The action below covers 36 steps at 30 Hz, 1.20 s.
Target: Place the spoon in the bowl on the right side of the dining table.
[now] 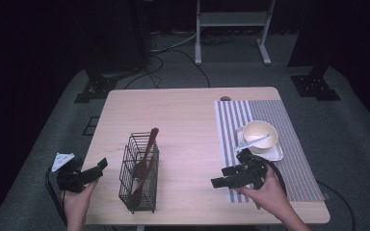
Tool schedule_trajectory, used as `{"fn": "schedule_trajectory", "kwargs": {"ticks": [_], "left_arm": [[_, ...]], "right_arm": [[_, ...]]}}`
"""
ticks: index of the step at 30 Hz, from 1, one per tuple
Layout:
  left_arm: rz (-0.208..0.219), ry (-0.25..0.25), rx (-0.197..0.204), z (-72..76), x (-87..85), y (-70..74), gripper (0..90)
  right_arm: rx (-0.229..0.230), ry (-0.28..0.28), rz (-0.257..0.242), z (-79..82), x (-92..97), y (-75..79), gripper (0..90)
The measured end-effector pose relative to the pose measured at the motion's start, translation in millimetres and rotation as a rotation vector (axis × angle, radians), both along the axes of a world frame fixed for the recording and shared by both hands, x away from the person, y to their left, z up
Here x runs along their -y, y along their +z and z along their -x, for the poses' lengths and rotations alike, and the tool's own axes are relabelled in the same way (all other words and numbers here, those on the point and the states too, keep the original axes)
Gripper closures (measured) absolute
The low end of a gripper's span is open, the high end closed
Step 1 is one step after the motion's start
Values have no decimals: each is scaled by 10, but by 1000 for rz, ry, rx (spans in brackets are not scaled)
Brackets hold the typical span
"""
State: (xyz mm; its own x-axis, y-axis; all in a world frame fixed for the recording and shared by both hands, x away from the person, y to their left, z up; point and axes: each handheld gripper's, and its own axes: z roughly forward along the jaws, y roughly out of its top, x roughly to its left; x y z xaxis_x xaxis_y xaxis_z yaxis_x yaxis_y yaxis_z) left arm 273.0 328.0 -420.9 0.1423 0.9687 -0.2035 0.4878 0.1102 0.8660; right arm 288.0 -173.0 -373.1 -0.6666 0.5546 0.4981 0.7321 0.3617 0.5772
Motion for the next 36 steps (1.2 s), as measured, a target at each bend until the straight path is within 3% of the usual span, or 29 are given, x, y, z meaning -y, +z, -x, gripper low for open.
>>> {"fn": "schedule_trajectory", "kwargs": {"ticks": [36], "left_arm": [[5, 0, 1, 2, 2, 7, 24]], "right_arm": [[-17, 75, 23, -149, -464, 173, 243]]}}
